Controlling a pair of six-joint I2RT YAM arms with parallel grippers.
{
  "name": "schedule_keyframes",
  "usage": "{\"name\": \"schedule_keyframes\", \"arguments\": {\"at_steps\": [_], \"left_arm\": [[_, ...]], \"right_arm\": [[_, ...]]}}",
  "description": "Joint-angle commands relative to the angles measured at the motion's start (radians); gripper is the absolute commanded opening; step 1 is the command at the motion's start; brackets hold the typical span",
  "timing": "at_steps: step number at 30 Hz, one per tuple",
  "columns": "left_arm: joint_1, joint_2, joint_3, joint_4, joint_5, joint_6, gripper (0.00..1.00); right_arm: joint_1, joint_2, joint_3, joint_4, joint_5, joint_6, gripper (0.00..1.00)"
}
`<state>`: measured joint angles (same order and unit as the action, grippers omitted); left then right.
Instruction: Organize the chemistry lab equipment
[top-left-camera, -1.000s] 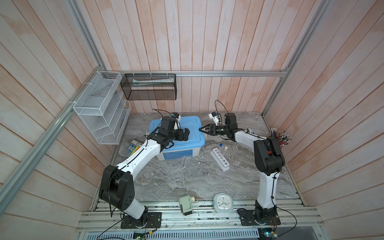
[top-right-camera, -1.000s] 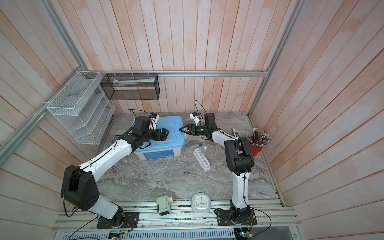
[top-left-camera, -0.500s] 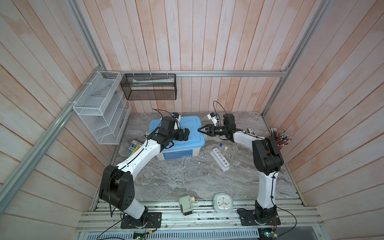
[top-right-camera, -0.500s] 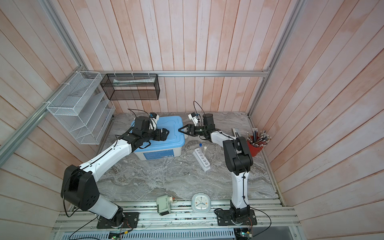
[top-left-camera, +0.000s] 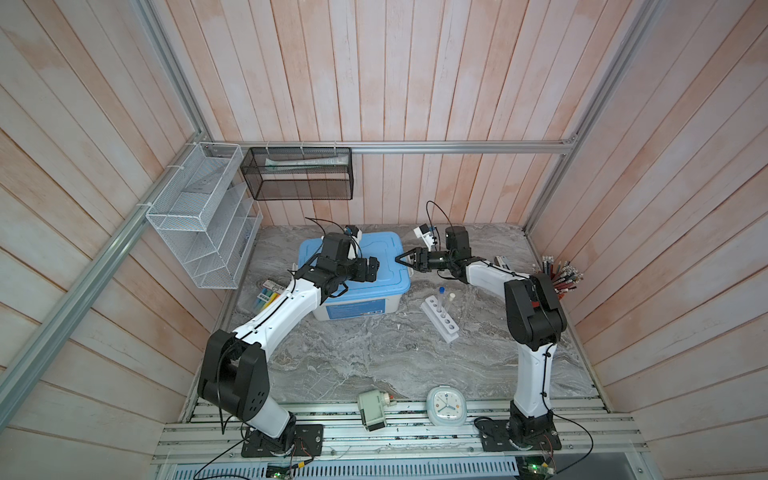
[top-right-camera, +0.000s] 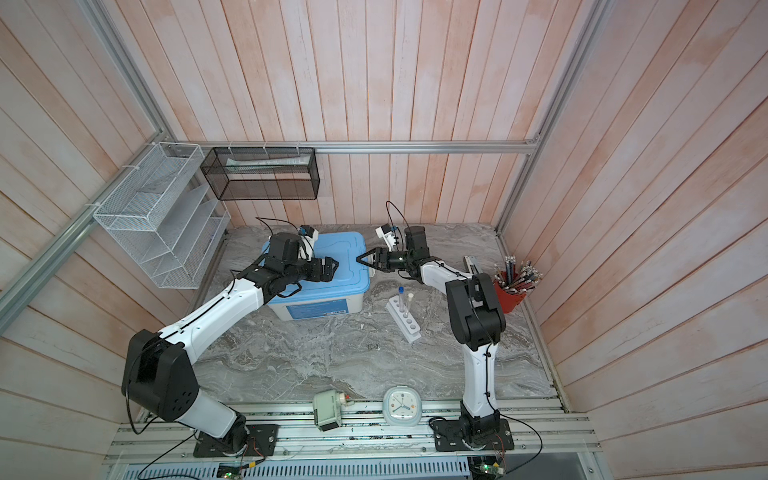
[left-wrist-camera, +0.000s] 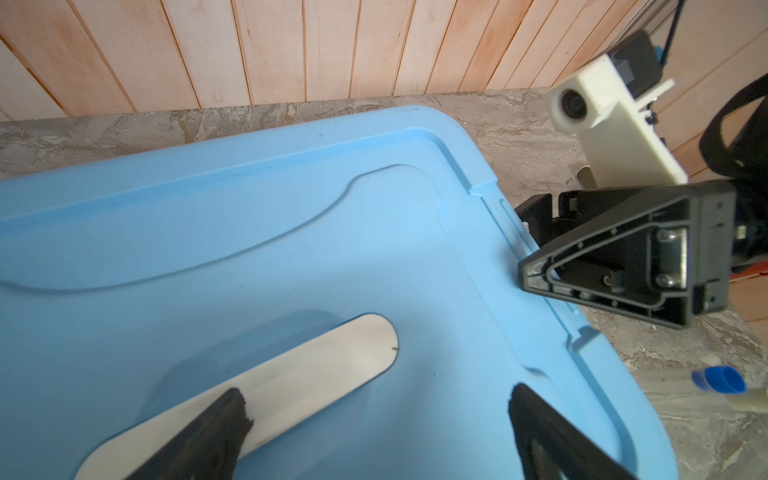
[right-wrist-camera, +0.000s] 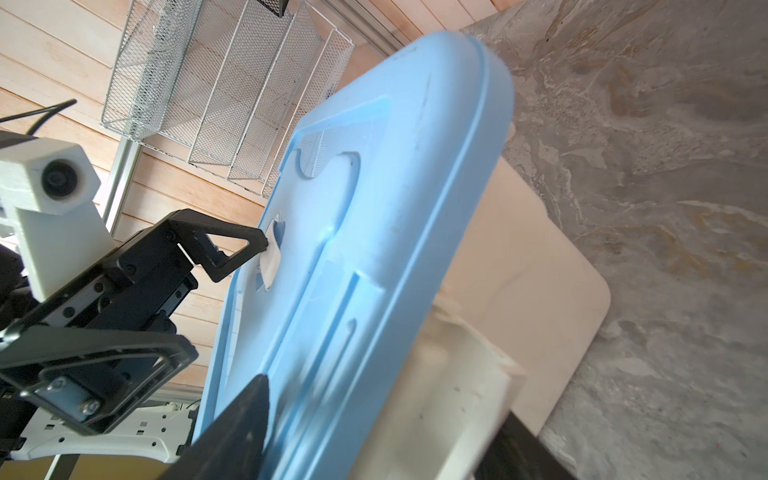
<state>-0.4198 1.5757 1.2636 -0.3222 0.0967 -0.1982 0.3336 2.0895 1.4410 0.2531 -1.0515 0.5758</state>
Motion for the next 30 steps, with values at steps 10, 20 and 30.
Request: {"name": "schedule_keyframes", "arguments": {"at_steps": [10,20,30], "left_arm": [[-0.004,-0.005,-0.044,-0.044,0.0,0.007,1.0],[-0.004,-0.012,-0.063,-0.028,0.009,0.0,1.0],[-0.004,-0.012,-0.086,-0.003,0.015,0.0,1.0]], "right_arm": [[0.018,-0.063,0.025,-0.151,0.127,-0.093,0.62],[0.041,-0.085,0.068,-0.296,0.244,-0.175,0.57],[0.058,-0.075,0.126,-0.405,0.337,-0.218,0.56]]}}
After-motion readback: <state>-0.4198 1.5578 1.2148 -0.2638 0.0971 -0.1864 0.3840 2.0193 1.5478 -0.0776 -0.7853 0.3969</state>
